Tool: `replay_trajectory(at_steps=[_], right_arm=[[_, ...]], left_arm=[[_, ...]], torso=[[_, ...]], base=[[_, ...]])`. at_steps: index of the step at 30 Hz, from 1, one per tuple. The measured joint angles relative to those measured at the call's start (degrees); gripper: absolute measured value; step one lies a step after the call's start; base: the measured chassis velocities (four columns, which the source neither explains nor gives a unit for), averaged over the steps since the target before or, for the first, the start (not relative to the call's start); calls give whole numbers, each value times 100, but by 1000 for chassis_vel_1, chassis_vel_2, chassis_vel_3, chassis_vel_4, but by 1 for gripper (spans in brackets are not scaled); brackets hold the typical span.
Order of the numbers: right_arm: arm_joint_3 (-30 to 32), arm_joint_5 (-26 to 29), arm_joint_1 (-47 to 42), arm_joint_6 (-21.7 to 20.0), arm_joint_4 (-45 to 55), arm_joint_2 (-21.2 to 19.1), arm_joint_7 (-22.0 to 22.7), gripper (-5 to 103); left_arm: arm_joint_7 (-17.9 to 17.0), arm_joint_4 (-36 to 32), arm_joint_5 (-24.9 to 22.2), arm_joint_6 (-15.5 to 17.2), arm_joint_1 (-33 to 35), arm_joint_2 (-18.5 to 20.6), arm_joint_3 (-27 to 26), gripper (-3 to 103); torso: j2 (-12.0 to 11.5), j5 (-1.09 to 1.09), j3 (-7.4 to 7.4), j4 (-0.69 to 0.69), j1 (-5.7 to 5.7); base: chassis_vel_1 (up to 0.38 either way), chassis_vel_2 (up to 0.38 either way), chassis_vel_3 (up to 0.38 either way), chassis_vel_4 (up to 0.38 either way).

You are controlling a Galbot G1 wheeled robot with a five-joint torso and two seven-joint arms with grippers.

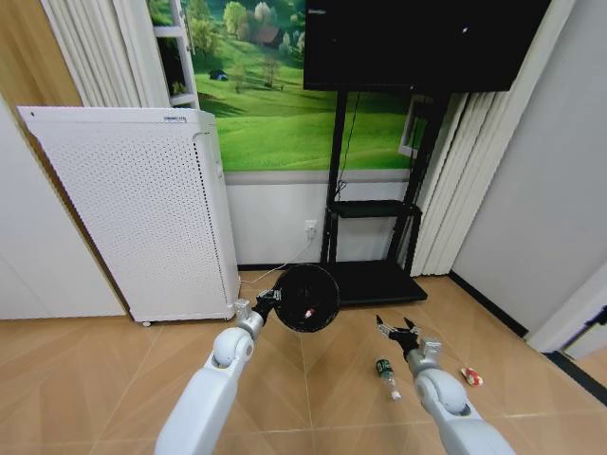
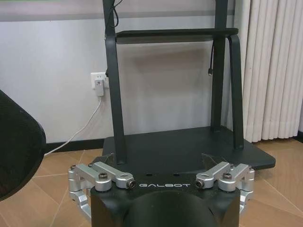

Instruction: Pick up the trash bin and place the garbage on the floor into it.

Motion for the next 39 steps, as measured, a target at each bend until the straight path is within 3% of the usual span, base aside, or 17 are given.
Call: replay_trajectory(at_steps=[16, 30, 39], right_arm=[[124, 13, -133, -220, 214, -80, -201, 100], [126, 58, -143, -219, 237, -106, -240, 100], [-236, -14, -392, -210, 208, -41, -417, 100]], left_arm=[[39, -117, 4, -44, 128, 46, -55, 4], [107, -164, 12, -38, 197, 44, -94, 4], [112, -234, 37, -39, 243, 38, -161, 4]], torso=[[0, 0, 0, 2, 0], [0, 1, 0, 1, 0], [0, -1, -1, 0, 0]], base=[[-10, -8, 15, 12], [-184, -163, 172, 168], [-117, -115, 122, 112]])
